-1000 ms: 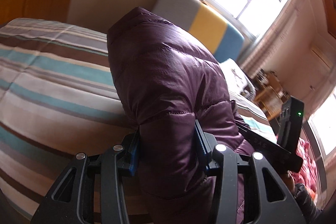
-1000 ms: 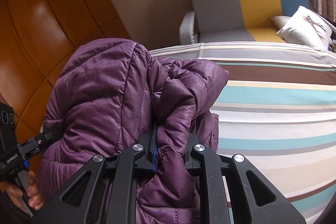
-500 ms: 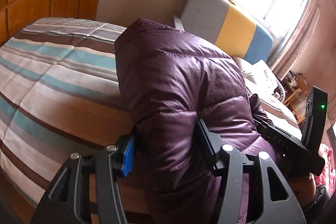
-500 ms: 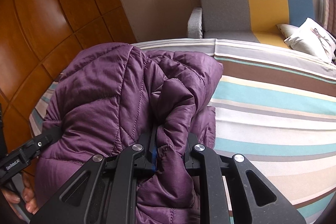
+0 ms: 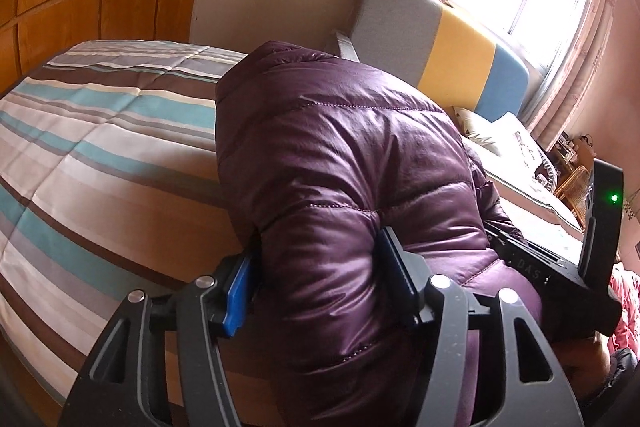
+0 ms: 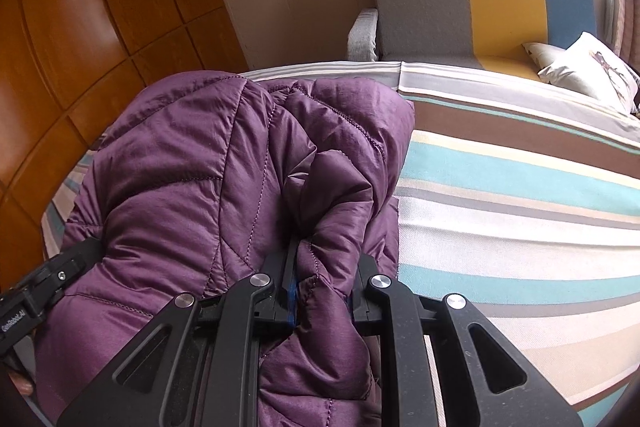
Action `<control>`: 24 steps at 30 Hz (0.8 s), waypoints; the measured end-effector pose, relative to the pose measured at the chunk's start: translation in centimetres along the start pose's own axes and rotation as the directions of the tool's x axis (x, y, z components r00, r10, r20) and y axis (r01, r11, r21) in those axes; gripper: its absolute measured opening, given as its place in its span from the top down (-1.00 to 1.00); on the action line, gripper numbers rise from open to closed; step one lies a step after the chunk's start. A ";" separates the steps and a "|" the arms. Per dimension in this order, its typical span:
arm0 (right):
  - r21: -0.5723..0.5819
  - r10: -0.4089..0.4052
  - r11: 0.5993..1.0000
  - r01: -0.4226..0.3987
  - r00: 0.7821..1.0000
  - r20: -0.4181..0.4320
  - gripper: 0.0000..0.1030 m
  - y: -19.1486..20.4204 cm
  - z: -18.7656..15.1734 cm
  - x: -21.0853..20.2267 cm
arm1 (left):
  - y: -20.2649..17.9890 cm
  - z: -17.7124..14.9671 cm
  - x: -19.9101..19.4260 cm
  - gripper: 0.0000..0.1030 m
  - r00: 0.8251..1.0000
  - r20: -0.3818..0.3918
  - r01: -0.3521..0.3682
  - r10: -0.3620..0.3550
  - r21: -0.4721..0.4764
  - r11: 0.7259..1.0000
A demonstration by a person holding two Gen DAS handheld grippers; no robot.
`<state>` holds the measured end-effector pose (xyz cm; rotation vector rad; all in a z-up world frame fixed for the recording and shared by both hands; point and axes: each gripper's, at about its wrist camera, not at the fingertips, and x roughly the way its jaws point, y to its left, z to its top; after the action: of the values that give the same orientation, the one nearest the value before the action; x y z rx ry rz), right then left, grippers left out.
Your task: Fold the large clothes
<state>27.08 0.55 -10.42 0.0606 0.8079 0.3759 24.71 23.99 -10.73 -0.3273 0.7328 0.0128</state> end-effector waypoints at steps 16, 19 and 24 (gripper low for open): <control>-0.079 -0.036 0.996 0.049 0.986 0.162 -0.10 0.8 -0.8 -10.2 | -1.2 -0.7 -5.0 -0.20 0.993 0.086 -0.086 0.085 0.007 0.996; -0.119 0.025 0.993 -0.004 0.984 0.178 0.08 1.2 -1.6 -12.5 | -1.5 -1.3 -6.3 -0.20 0.991 0.107 -0.084 0.084 -0.006 0.996; -0.204 0.104 0.976 -0.071 0.983 0.154 0.29 2.8 -3.6 -14.3 | -2.7 -2.7 -7.5 -0.19 0.992 0.107 -0.068 0.069 -0.009 0.998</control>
<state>14.64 -2.20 -2.43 -0.0581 0.6032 0.5264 17.73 21.41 -6.88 -0.3037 0.6376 0.0967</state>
